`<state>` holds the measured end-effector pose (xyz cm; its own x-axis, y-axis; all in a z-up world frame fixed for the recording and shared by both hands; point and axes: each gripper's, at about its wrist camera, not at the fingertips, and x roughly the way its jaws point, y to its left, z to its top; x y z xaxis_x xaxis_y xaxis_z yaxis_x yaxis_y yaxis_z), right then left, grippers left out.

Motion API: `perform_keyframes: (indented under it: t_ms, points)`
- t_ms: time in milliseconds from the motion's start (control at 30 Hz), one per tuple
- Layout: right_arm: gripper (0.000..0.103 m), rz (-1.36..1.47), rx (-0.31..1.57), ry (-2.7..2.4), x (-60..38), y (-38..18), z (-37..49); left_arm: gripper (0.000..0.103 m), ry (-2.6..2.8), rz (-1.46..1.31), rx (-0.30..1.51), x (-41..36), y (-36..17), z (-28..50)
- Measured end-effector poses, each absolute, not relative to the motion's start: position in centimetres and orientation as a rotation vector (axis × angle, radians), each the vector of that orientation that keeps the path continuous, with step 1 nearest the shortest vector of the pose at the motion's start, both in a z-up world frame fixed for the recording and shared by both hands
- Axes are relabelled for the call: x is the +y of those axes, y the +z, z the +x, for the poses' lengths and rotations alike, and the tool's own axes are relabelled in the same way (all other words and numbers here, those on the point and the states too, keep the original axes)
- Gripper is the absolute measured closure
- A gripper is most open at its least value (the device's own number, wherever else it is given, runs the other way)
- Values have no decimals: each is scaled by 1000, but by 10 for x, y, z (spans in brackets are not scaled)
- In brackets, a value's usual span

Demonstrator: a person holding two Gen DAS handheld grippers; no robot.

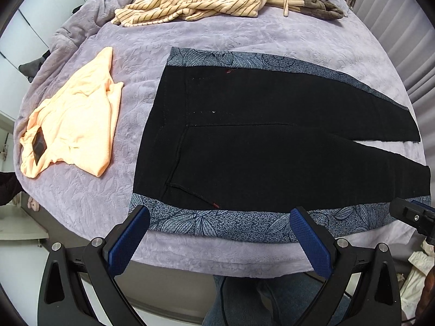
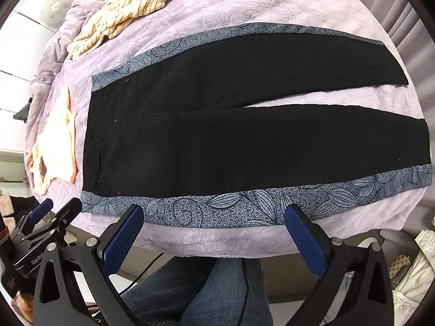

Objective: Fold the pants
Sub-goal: 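Lower both grippers toward the patterned band along the black trousers' edge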

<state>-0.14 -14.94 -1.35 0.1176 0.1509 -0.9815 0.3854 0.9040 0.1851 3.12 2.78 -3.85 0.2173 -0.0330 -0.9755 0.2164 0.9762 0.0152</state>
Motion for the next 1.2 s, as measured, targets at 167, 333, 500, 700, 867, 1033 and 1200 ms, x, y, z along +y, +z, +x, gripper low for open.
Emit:
perform_keyframes:
  t_ms: [167, 333, 500, 700, 867, 1033, 1200]
  points:
    - [0, 440, 1467, -180, -143, -15, 0, 0, -181, 160, 1351, 32, -42, 34]
    - [0, 427, 1476, -189, -136, -19, 2, 0, -193, 161, 1378, 35, -49, 37]
    - [0, 426, 1494, -208, -130, -26, 3, 0, -205, 164, 1410, 39, -60, 40]
    - [0, 429, 1525, -249, -127, -40, 2, 0, -209, 165, 1458, 47, -83, 44]
    - [0, 443, 1552, -283, -126, -50, 1, 0, -214, 180, 1509, 48, -102, 45]
    - [0, 460, 1567, -293, -128, -55, 2, 0, -198, 210, 1510, 44, -107, 48]
    - [0, 436, 1588, -279, -134, -58, 3, 0, -147, 219, 1512, 36, -111, 45]
